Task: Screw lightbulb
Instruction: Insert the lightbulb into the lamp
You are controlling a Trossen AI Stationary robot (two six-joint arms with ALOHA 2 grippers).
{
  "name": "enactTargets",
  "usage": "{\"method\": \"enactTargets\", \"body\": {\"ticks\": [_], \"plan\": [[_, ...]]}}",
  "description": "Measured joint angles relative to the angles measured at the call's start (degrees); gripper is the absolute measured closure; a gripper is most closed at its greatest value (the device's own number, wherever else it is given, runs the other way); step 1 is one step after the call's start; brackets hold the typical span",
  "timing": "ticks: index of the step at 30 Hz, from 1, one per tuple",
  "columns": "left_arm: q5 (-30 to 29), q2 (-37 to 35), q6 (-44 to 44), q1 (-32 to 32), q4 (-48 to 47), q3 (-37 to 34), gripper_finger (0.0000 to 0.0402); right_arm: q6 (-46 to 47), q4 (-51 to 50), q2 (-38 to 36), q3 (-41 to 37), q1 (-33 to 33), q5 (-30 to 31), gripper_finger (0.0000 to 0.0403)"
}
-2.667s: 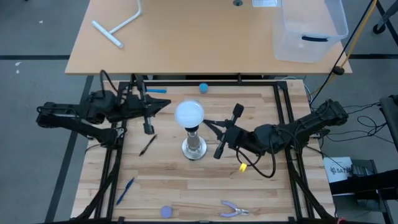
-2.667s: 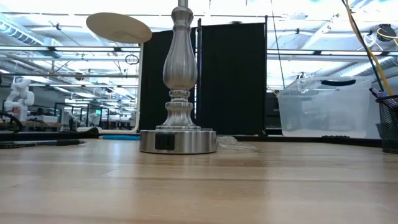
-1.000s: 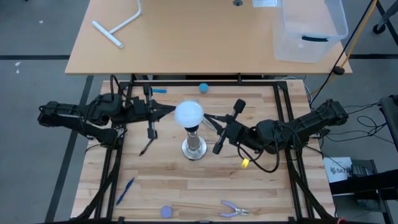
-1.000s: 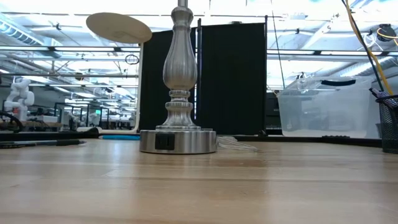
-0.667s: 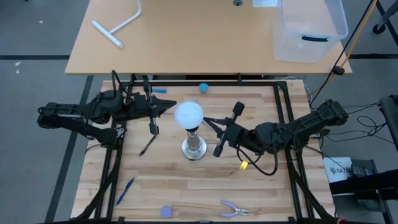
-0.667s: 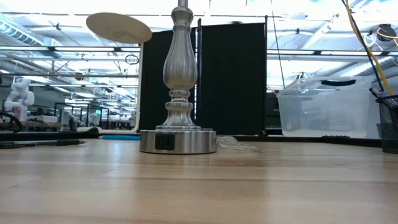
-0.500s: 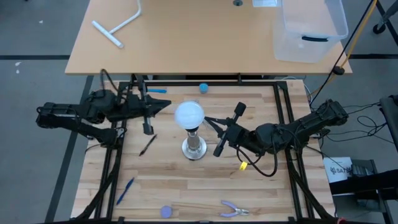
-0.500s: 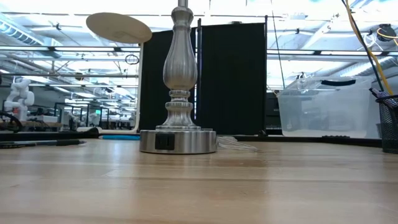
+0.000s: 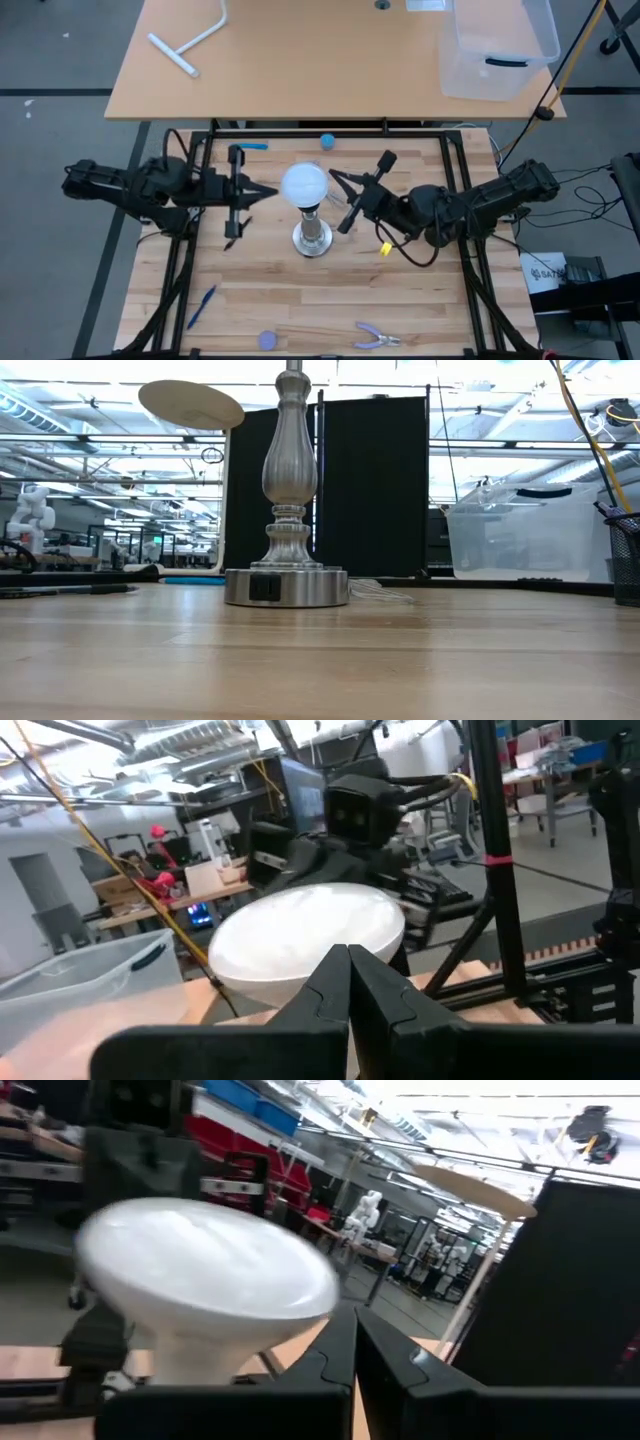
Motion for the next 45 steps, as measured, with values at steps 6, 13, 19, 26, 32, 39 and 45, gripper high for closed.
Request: {"method": "enactTargets", "body": {"ticks": [6,13,19,26,32,39,45], "plan": [[-0.46,1.14,-0.03,0.05,0.35,0.0,0.0401,0.02,0.53,-0.02,-0.02,-1.02,-3.89,0.0403],[-3.78,1.1,-0.2,0.05,0.43,0.0,0.0402,0.16,-0.22,-0.04,-0.02,-0.53,-4.35,0.0403],[-3.91,1.06,-0.44,1.34,0.3,0.0,0.0402,0.18,-0.64,-0.11,-0.02,0.39,-4.3,0.0403],[-4.4,1.03,-2.22,4.35,0.09,0.0,0.0402,0.35,-1.84,-0.16,-0.02,2.25,-5.38,0.0403],[-4.37,1.13,-4.39,7.43,-0.47,0.0,0.0402,0.42,-3.3,0.07,-0.09,3.6,-5.17,0.0403],[-5.38,0.0,-4.72,8.03,-0.62,0.0,0.0402,1.95,-5.37,0.04,-0.09,4.47,-3.33,0.0403],[-5.03,-2.85,-2.34,4.58,-0.46,0.0,0.0402,2.14,-6.45,0.04,-0.09,4.38,0.72,0.0403]]}}
